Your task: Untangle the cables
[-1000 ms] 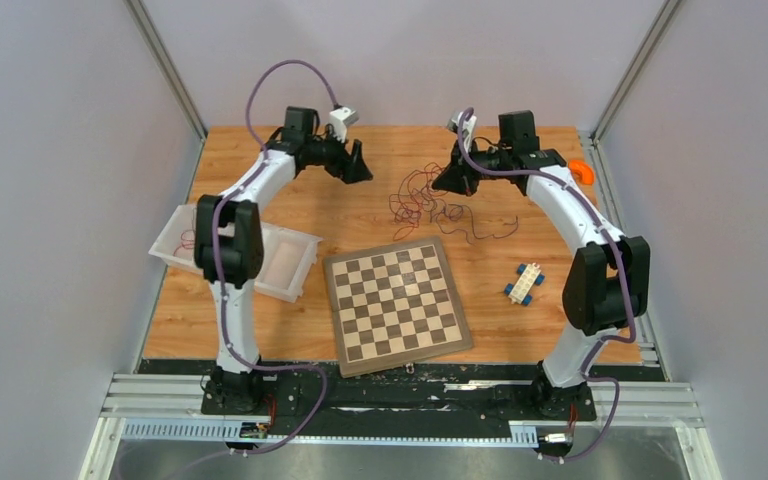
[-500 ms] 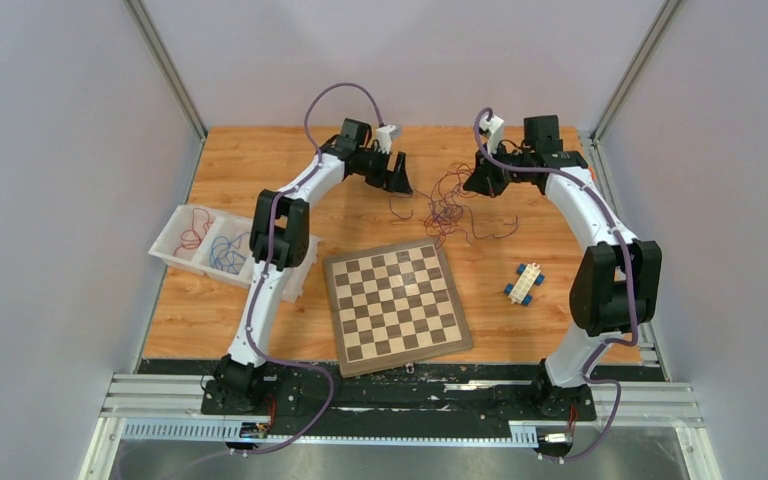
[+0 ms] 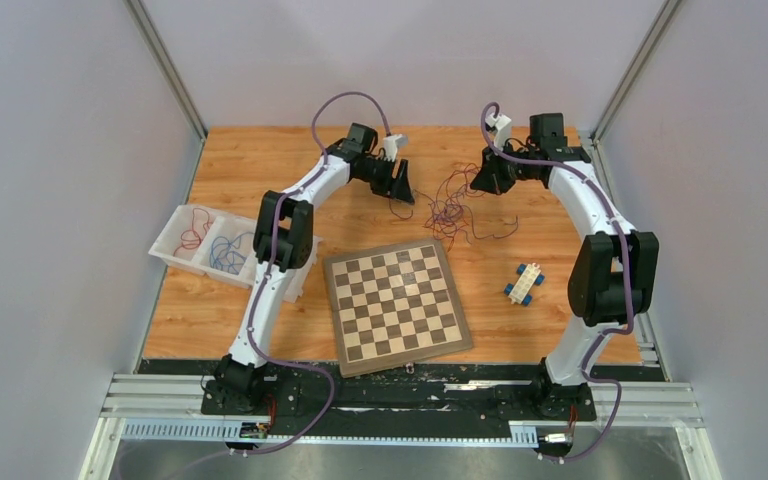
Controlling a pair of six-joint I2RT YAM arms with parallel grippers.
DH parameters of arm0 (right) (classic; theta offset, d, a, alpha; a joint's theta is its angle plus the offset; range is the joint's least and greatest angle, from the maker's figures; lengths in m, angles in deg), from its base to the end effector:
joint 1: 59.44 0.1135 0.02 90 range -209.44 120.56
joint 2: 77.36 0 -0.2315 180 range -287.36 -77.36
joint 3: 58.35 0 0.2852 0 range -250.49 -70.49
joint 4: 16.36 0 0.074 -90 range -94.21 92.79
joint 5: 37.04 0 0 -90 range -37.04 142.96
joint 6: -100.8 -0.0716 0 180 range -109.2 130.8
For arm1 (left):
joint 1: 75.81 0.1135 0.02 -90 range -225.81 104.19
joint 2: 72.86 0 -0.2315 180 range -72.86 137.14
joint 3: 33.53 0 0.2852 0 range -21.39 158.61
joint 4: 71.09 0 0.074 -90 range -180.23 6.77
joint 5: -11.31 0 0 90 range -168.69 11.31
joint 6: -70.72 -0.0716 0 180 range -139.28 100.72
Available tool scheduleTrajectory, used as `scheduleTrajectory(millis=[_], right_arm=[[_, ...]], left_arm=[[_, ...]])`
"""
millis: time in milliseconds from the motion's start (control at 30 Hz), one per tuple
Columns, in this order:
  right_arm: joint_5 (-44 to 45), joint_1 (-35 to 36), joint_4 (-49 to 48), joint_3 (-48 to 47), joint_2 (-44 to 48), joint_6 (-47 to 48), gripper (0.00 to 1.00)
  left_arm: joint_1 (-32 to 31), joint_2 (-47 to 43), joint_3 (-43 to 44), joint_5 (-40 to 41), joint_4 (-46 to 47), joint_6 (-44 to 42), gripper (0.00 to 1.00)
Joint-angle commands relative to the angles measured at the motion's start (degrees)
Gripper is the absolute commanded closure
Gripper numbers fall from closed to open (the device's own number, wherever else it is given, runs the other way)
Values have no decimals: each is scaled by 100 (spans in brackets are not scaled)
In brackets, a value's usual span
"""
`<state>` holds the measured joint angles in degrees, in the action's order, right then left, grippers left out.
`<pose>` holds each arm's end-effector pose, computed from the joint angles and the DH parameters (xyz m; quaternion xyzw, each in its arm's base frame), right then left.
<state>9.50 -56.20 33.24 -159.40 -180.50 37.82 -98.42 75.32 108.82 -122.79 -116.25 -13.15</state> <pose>0.4322 0.0738 0.2297 -0.3463 0.8154 0.2794 0.3703 0.5157 -0.2687 0.1091 0.2493 0.8467 -0.4196 0.2120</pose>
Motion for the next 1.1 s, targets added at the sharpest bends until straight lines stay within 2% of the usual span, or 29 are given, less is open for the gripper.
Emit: scheduleTrajectory(millis=[0,33,67,100,167,433,667,900,1067], right_arm=[[-12,-7,-40,-141,62,-57,100],[13,0,-42,-101,46,-55,100],[44,-4,-45,-57,35,-35,100],[70,-1,-45,-15,4,-10,100],[156,-3,-45,78,-63,65,100],[1065,-8,-163,195,-918,300,100],[1335,0,-285,-69,-1597,310,100],[1446,9,-290,-203,-1839,337,100],[1754,5,-280,-217,-1967,521,100]], left_arm=[[-92,-191,-257,-310,-147,-54,46],[-93,-333,-257,-277,-101,-82,63],[-83,-421,-241,-207,10,-93,71],[-71,-643,-167,-162,60,-116,85],[-10,-1049,4,-21,202,-184,98],[780,-3065,169,-115,494,-54,100],[1467,-4423,-120,-371,440,252,100],[2306,-5283,-486,-522,642,499,100],[2981,-5766,-736,-693,1276,1278,100]])
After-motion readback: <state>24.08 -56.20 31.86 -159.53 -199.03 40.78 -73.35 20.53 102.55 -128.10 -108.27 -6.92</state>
